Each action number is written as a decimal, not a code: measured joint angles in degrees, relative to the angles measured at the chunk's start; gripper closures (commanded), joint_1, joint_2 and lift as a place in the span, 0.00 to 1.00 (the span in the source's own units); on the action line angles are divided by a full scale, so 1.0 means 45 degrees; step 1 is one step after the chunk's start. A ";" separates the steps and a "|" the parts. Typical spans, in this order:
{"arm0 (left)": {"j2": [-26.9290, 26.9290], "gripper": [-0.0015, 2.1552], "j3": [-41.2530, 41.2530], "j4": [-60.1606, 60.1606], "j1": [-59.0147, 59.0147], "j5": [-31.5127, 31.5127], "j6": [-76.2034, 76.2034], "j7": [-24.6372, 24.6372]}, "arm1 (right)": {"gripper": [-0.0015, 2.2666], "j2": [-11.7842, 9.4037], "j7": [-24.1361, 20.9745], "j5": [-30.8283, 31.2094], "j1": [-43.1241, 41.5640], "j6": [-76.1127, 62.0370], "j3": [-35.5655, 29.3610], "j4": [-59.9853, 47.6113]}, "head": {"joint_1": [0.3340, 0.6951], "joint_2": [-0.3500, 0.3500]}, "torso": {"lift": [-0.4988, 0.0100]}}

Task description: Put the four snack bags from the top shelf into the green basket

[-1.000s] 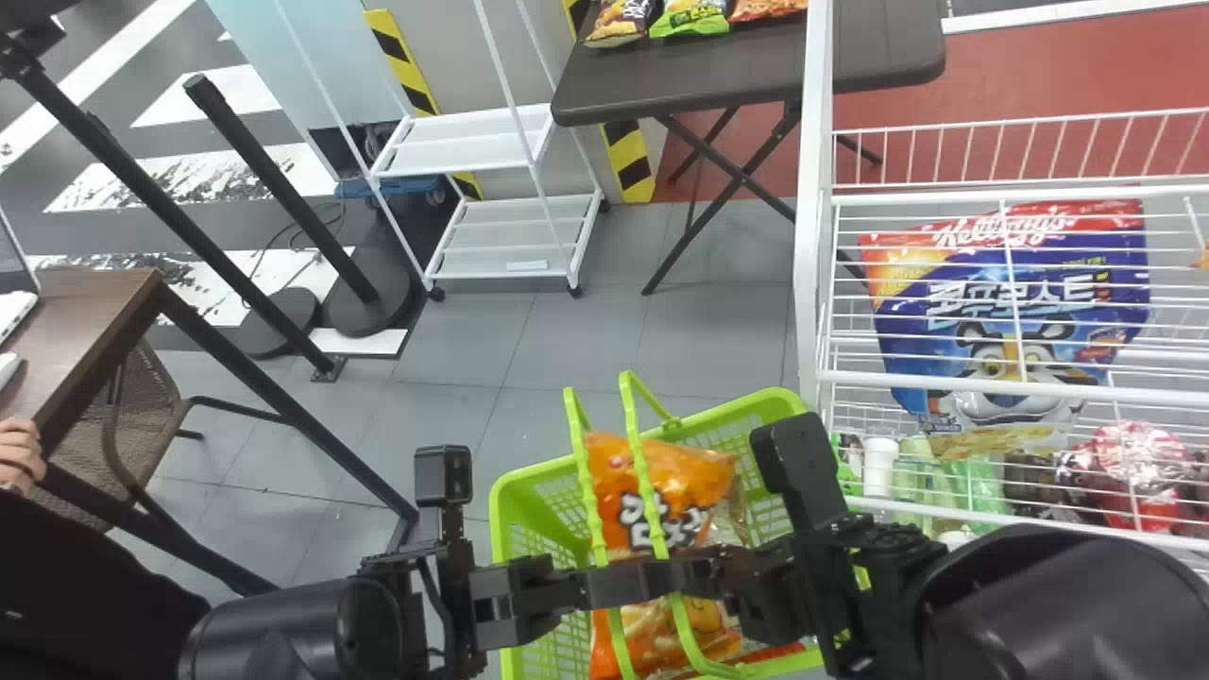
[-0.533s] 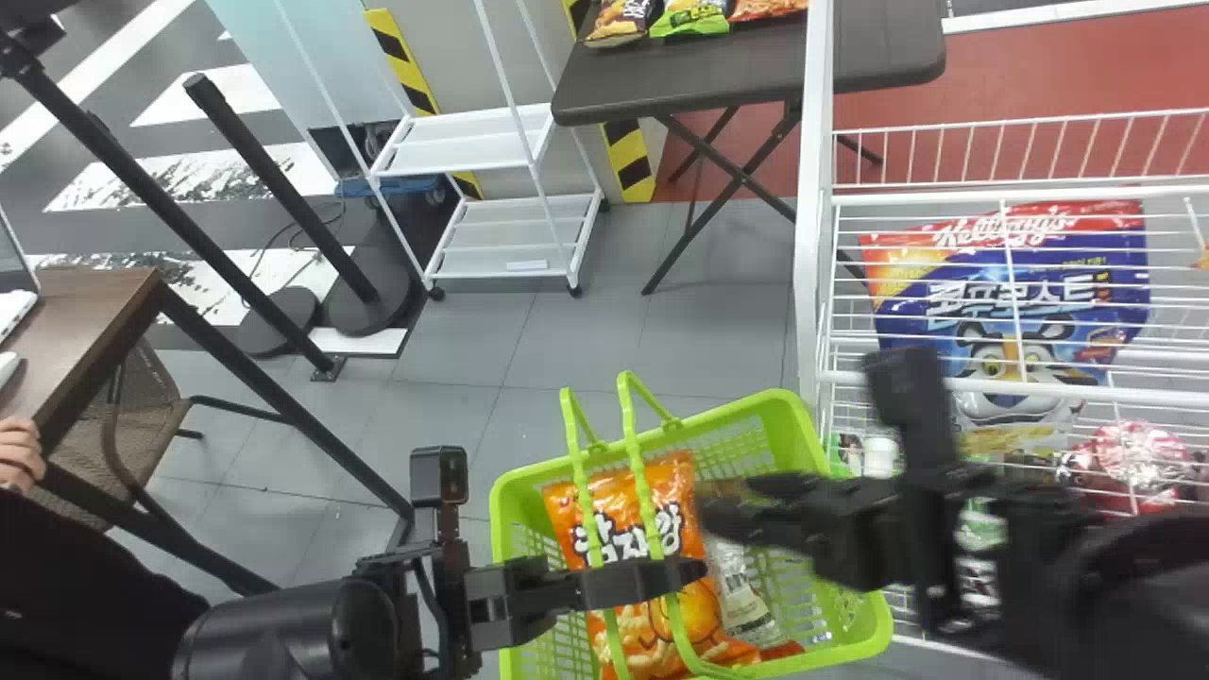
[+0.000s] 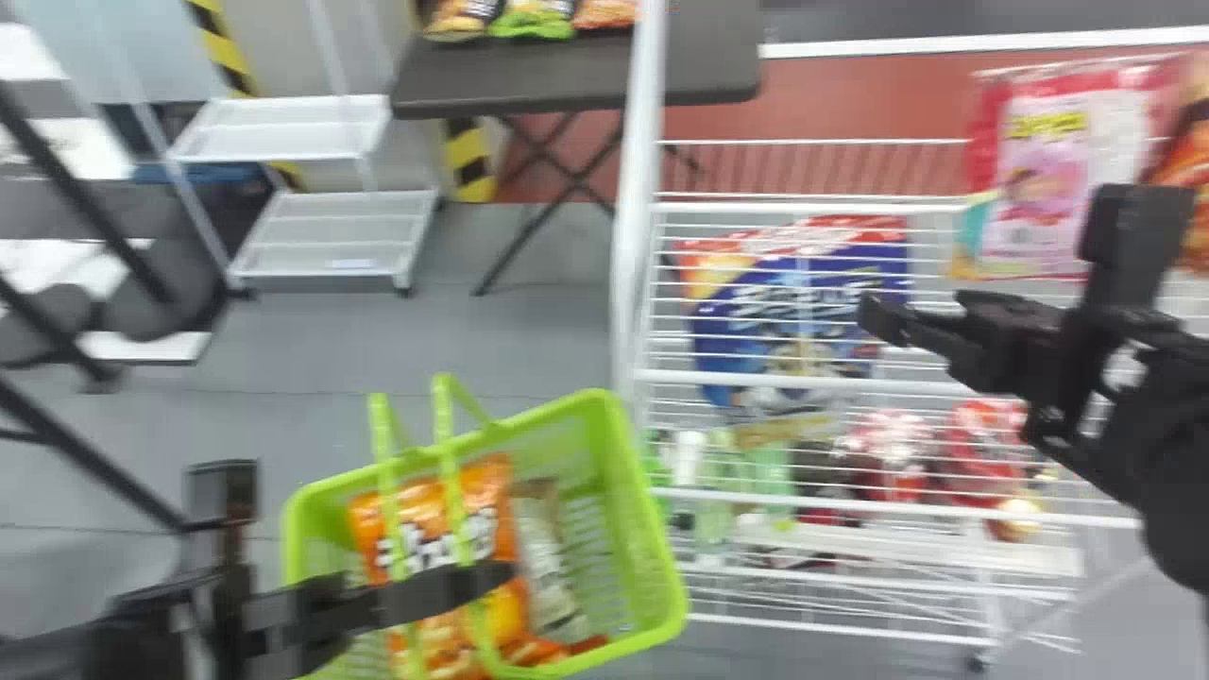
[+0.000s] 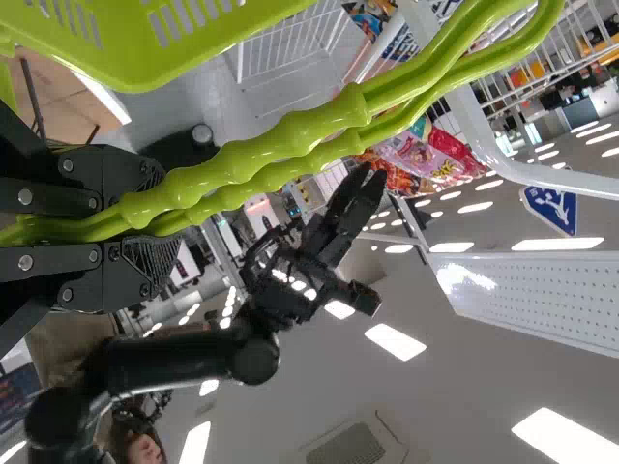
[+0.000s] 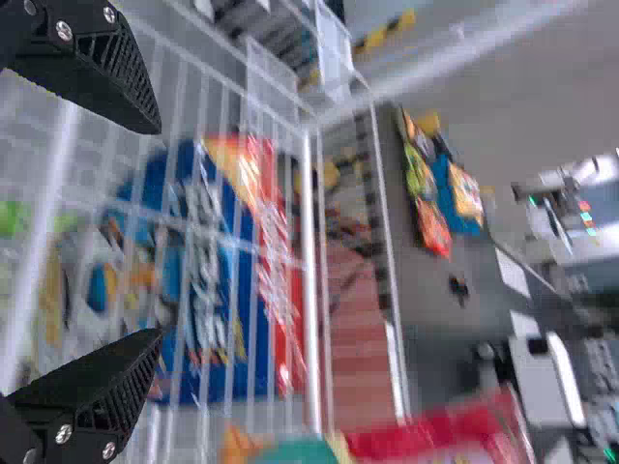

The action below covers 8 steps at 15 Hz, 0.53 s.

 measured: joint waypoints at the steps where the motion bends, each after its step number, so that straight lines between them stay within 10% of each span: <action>1: 0.0003 1.00 0.0034 -0.0004 0.0023 0.0008 -0.0001 0.0000 | 0.03 -0.0072 -0.0029 0.0168 -0.0669 -0.0582 -0.0295 0.0989 | 1.00 0.42 | 0.98; 8: 0.0131 1.00 0.0076 0.0082 0.0007 0.0138 -0.0036 0.0000 | 0.09 -0.0748 -0.0988 0.1018 -0.3920 -0.3131 -0.0885 0.6121 | 1.00 0.28 | 0.98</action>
